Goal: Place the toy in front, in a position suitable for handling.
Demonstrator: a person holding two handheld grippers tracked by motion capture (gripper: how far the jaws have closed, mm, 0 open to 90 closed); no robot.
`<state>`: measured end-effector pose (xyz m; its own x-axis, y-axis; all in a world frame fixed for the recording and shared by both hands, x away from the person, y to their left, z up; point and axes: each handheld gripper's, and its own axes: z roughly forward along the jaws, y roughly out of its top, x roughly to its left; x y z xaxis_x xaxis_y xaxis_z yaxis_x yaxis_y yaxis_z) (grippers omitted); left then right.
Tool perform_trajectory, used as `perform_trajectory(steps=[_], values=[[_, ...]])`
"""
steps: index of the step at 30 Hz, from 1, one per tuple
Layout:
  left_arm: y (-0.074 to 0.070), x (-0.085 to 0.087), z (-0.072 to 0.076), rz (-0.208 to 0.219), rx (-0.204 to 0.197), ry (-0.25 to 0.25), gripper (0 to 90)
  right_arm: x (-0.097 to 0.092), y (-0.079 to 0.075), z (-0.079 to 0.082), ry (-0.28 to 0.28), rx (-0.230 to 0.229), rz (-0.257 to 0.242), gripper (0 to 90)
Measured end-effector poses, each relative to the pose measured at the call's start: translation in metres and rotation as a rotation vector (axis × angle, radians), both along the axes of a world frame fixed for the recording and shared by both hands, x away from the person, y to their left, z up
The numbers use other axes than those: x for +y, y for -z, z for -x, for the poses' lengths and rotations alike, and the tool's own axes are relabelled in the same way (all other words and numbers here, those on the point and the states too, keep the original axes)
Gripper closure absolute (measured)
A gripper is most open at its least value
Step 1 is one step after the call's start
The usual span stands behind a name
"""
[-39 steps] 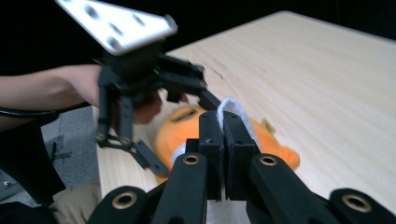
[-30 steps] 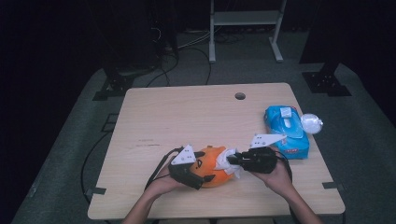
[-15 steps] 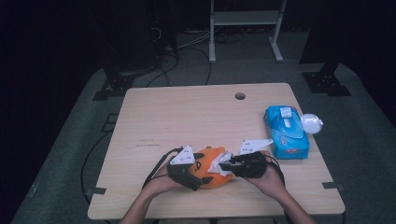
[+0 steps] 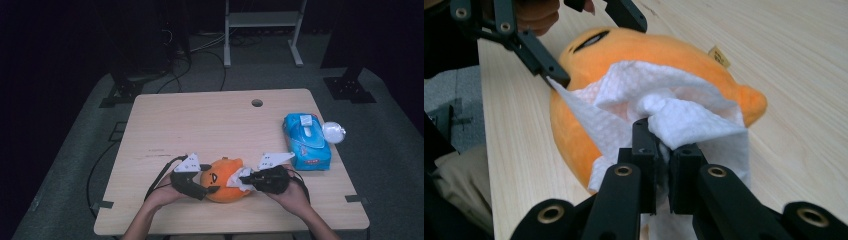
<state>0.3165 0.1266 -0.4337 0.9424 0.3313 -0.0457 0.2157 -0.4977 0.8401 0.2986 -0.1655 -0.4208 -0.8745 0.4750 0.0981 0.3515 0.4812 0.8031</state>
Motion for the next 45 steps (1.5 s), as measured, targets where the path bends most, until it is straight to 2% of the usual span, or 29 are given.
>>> perform_trajectory(steps=[3, 8, 11, 14, 17, 20, 24, 28, 30, 33, 43, 45], values=[[0.003, 0.003, -0.002, 0.019, 0.017, 0.004, 25.2, -0.007, 0.004, 0.003, 0.009, 0.011, 0.023, 84.5], [0.008, 0.004, -0.006, 0.034, 0.023, -0.001, 28.1, -0.023, 0.013, 0.006, 0.036, 0.046, 0.062, 84.5], [0.010, 0.004, -0.007, 0.044, 0.026, 0.011, 29.0, -0.024, 0.007, 0.009, 0.028, 0.045, 0.030, 84.6], [0.010, 0.002, -0.006, 0.036, 0.016, 0.013, 29.0, -0.010, -0.005, 0.011, -0.012, 0.013, 0.001, 84.5], [0.010, 0.001, -0.006, 0.030, 0.009, 0.012, 28.9, 0.006, -0.011, 0.009, -0.049, -0.017, 0.001, 84.5], [0.011, 0.002, -0.006, 0.037, 0.010, 0.007, 28.4, 0.016, -0.009, 0.005, -0.061, -0.027, 0.017, 84.5], [0.009, 0.001, -0.005, 0.025, -0.003, 0.006, 27.6, 0.004, -0.003, 0.002, -0.040, 0.006, -0.009, 84.4], [0.007, -0.004, -0.003, 0.001, -0.039, 0.011, 26.4, -0.007, 0.006, 0.002, -0.012, 0.051, -0.040, 84.4], [0.006, -0.004, -0.003, -0.008, -0.042, 0.012, 26.1, -0.006, 0.007, 0.004, -0.011, 0.041, -0.030, 84.3], [0.009, -0.002, -0.004, 0.017, -0.026, 0.007, 26.2, -0.004, 0.007, 0.004, -0.008, 0.033, -0.026, 84.1], [0.009, -0.001, -0.005, 0.022, -0.018, 0.004, 26.0, -0.006, 0.010, 0.002, 0.001, 0.061, -0.055, 83.9], [0.010, -0.001, -0.006, 0.025, -0.012, -0.002, 25.8, -0.005, 0.005, 0.003, 0.004, 0.041, -0.059, 83.9]])
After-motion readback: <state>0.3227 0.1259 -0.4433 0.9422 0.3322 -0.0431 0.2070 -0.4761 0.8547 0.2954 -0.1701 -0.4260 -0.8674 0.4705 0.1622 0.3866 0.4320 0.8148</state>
